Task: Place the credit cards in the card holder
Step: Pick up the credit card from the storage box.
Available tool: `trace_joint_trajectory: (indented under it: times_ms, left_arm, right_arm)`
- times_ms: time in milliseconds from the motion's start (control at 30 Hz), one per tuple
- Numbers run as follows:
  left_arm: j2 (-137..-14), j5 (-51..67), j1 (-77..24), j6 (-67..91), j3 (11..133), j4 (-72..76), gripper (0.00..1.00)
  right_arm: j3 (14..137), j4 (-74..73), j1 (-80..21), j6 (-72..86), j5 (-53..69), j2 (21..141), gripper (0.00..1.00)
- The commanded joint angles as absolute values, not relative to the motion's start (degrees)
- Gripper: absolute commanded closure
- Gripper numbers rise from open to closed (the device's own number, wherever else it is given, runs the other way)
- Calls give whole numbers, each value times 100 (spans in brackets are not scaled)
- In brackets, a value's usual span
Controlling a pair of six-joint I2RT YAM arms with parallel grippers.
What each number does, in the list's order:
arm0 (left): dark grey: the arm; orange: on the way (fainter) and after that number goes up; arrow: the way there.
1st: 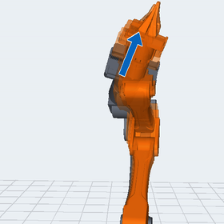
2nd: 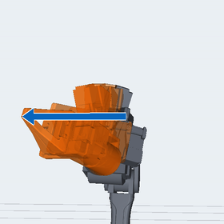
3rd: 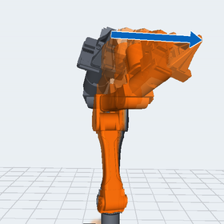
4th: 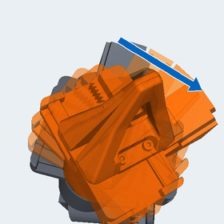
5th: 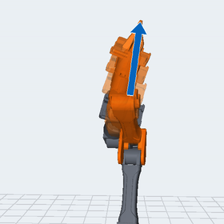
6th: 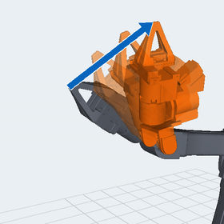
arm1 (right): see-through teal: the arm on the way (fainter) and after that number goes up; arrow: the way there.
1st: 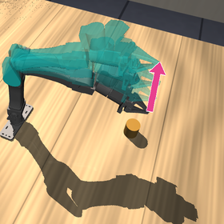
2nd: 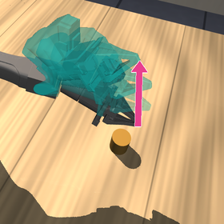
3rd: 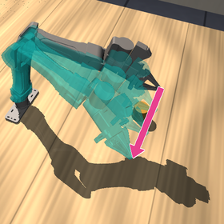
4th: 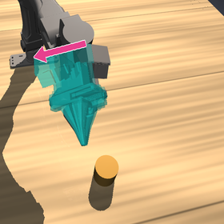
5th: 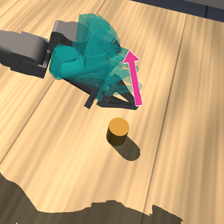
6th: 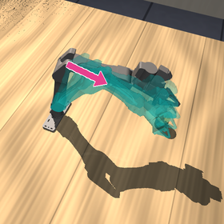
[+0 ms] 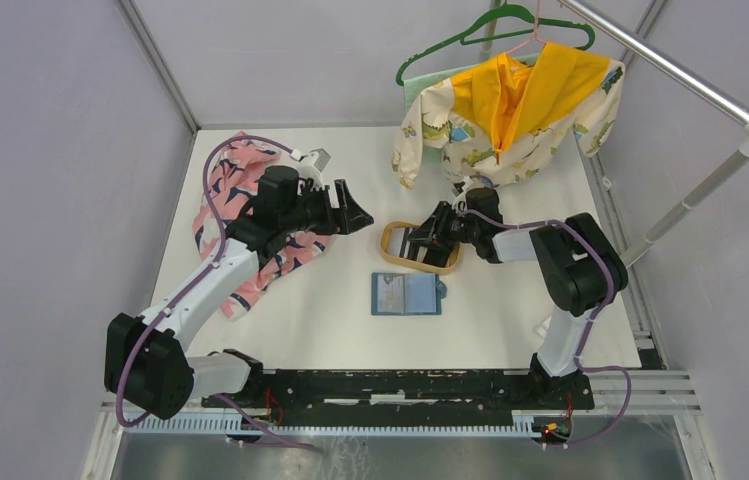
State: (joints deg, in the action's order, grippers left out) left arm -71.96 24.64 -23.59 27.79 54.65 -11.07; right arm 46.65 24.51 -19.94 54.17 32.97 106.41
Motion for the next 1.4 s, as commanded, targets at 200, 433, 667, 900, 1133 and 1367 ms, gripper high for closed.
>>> trace_joint_trajectory:
  times_ms: [200,433,667,900,1133,1367]
  left_arm:
    - [-7180,2628,-2331,2681,5511,-1070,15]
    - [-7182,2628,-2332,2681,5511,-1072,15]
    - [-7180,2628,-2334,2681,5511,-1067,15]
    - [-7179,2628,-2328,2663,5520,-1090,15]
    - [-7173,2653,-2331,2639,5520,-1090,15]
    - [-7189,3071,-2329,2691,5421,-779,16]
  right_arm:
    - [4520,2847,-1815,5509,3394,10445,73]
    - [4535,2933,-1775,5473,3403,10577,89]
    - [4459,2901,-1684,5349,3328,10425,100]
    - [4227,2598,-1472,5009,3093,9869,100]
    - [4013,2581,-1239,4872,3314,9517,100]
    - [3734,2669,-1102,4694,3609,9177,100]
